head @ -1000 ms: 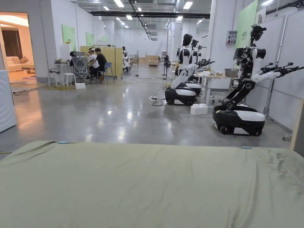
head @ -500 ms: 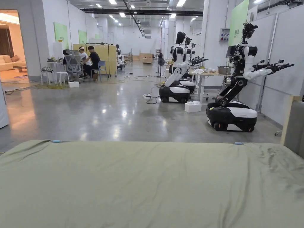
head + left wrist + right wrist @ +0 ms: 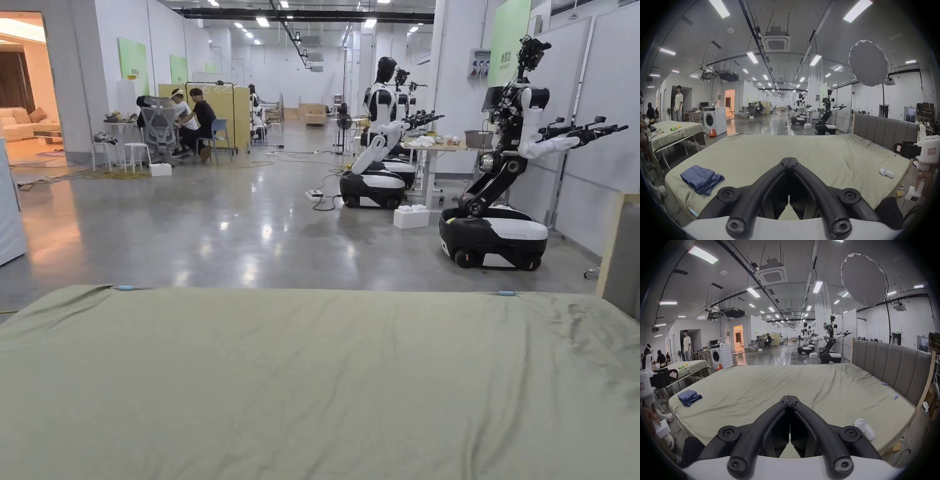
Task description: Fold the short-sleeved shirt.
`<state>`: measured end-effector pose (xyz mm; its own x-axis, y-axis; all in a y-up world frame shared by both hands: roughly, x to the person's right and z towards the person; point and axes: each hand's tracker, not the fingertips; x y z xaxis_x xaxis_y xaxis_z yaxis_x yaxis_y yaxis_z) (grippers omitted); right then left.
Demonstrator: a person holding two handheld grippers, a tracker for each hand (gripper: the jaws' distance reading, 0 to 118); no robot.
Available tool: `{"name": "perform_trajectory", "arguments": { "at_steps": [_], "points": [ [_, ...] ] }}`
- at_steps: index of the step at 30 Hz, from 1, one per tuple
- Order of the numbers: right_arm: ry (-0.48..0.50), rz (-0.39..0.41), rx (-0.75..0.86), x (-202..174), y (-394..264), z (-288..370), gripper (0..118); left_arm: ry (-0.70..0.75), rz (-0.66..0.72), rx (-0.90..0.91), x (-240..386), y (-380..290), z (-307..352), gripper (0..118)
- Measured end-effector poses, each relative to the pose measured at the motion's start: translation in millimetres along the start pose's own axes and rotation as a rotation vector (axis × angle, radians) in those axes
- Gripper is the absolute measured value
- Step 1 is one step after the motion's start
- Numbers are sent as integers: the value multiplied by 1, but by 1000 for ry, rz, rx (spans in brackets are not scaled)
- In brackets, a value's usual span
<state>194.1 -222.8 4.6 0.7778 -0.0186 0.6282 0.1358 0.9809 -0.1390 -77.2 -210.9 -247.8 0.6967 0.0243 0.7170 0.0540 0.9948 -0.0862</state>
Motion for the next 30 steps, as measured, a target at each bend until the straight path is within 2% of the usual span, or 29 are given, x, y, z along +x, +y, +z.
{"name": "perform_trajectory", "arguments": {
  "at_steps": [7, 8, 9, 10, 11, 12, 13, 16, 18, 19, 21, 26, 30],
  "points": [
    [0, 5, 10, -6, 6, 2, 2, 10, -18, 13, -1, 1, 1, 0],
    [-4, 9, 15, -6, 6, 3, 2, 16, -31, 26, 0, 1, 3, 3],
    [-12, 12, 20, -6, 7, 3, 3, 27, -45, 33, 0, 2, 3, 41],
    [-45, 25, 36, -7, 8, 3, 16, 24, -42, 35, -1, 3, 2, 86],
    [-69, 35, 66, -8, 9, 4, 48, 12, -24, 25, -3, 5, -2, 118],
    [-96, 42, 80, -8, 11, 4, 103, 0, 8, 13, -5, 5, -7, 118],
    [-105, 41, 73, -5, 9, 1, 118, -69, 62, 101, -6, 8, -5, 118],
    [-135, 40, 170, -3, 8, 6, 118, -1, 112, 88, -9, 14, -9, 118],
    [-115, 46, 173, 1, 8, 5, 118, -67, 158, 158, -17, 8, -5, 118],
    [-111, 48, 165, 1, 9, 4, 118, -44, 164, 148, -18, 8, -4, 118],
    [-129, 58, 150, 1, 9, 1, 118, -14, 143, 129, -17, 14, -6, 118],
    [-98, 10, 142, 1, 10, 1, 118, -32, 130, 99, -18, 15, -3, 118],
    [-81, -9, 131, -2, 13, 1, 118, 34, 117, 12, -12, 19, -9, 118]
  ]
}}
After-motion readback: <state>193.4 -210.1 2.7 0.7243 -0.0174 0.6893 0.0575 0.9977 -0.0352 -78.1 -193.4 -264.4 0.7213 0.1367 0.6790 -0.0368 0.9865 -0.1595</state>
